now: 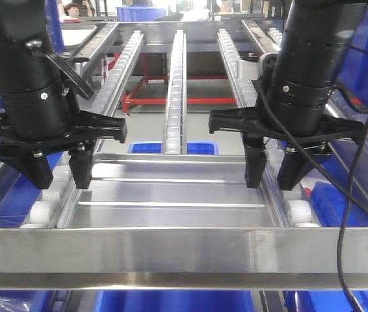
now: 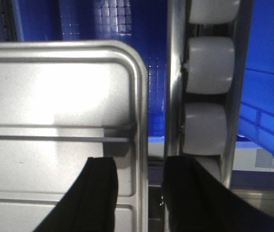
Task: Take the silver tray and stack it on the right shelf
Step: 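Close both grippers on the tray's side rims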
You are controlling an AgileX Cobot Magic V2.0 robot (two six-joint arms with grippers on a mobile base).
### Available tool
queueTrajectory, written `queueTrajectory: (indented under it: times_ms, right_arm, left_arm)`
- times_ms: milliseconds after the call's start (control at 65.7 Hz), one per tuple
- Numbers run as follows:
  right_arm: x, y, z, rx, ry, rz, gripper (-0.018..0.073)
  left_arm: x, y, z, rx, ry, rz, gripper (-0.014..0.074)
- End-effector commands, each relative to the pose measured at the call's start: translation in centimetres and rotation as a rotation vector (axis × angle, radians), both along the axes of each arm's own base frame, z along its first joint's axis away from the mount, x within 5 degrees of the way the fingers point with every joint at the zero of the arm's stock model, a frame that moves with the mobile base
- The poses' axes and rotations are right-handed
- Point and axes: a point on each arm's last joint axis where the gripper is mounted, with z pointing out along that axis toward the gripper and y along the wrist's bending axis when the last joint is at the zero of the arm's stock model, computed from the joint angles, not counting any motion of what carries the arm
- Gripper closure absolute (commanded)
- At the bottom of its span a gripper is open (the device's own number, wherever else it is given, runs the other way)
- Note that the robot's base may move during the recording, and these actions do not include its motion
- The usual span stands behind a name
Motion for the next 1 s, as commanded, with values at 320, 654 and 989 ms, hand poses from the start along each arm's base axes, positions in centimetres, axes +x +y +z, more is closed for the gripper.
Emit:
queueTrajectory:
  times_ms: [320, 654, 989]
  right_arm:
    - [0.5, 0.0, 2.5, 0.042, -0.096, -0.003, 0.0186]
    - [0.5, 0.0, 2.5, 0.041, -0.094, -0.003, 0.0186]
    - [0.4, 0.1, 1.8, 0.050, -0.099, -0.004, 0.0186]
  left_arm:
    - [0.2, -0.6, 2.5, -0.062, -0.087, -0.029, 0.0364]
    - [0.4, -0.7, 0.7, -0.031, -0.028, -0.021, 0.0364]
    - [0.4, -0.8, 0.3, -0.033, -0.013, -0.015, 0.0364]
